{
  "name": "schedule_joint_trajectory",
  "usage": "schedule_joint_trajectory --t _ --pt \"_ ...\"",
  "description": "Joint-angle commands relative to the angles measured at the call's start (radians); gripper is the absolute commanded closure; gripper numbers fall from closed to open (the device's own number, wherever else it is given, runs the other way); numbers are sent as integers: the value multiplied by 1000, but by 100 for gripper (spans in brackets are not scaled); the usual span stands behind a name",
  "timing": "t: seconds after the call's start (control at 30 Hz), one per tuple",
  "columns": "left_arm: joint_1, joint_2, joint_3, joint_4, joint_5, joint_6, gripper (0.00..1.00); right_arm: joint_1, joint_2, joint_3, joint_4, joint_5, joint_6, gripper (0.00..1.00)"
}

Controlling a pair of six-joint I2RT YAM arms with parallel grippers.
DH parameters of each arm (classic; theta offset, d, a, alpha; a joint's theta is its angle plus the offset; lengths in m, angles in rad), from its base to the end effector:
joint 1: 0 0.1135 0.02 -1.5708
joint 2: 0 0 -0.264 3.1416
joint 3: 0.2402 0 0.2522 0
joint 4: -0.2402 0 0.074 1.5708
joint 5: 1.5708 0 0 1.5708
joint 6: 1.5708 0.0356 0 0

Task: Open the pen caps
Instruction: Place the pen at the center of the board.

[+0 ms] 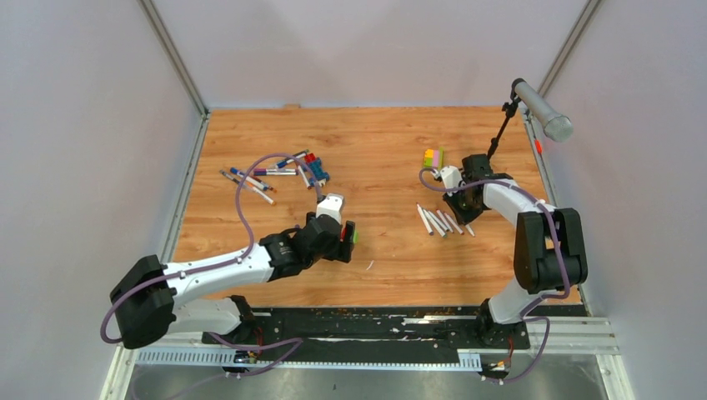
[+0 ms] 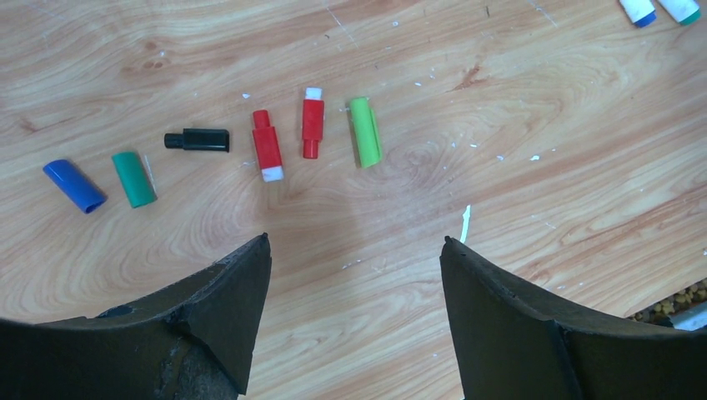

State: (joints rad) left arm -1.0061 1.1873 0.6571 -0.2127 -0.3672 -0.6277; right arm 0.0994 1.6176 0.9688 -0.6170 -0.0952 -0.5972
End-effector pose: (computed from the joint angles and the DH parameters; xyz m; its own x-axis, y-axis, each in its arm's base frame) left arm 0.1402 -0.1975 0.2137 -0.6729 0.0380 -0.7387 0.3110 0.9206 -0.2360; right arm 0.2949 0.0328 0.1726 -0.7133 -0.6337 -0.2993 -0.6389 0.7635 -0.0939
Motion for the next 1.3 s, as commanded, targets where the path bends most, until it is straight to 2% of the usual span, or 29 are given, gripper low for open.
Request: schedule_joint_trajectory --t 0.0,0.3,0.5,0.7,0.83,1.03,1.2,1.27 --pt "3 -41 -1 32 -25 -15 19 -10 31 46 -20 -3 -7 86" --pt "19 -107 -23 53 -27 8 10 -24 40 52 -36 -28 1 78" --pt "84 -173 -50 70 11 23 6 -29 6 53 -48 -45 4 76" --pt "181 -235 -77 118 91 45 0 -29 -109 54 -77 -107 6 74" --pt "283 -246 -86 166 181 64 0 -27 -217 60 -118 -226 1 73" --pt "478 -205 -76 208 309 55 0 -27 -387 72 -204 -504 -33 72" --pt "621 -122 -37 246 306 69 0 -27 -509 45 -209 -719 -43 71" --pt "672 -76 -16 243 295 67 0 -27 -546 1 -176 -759 -37 70"
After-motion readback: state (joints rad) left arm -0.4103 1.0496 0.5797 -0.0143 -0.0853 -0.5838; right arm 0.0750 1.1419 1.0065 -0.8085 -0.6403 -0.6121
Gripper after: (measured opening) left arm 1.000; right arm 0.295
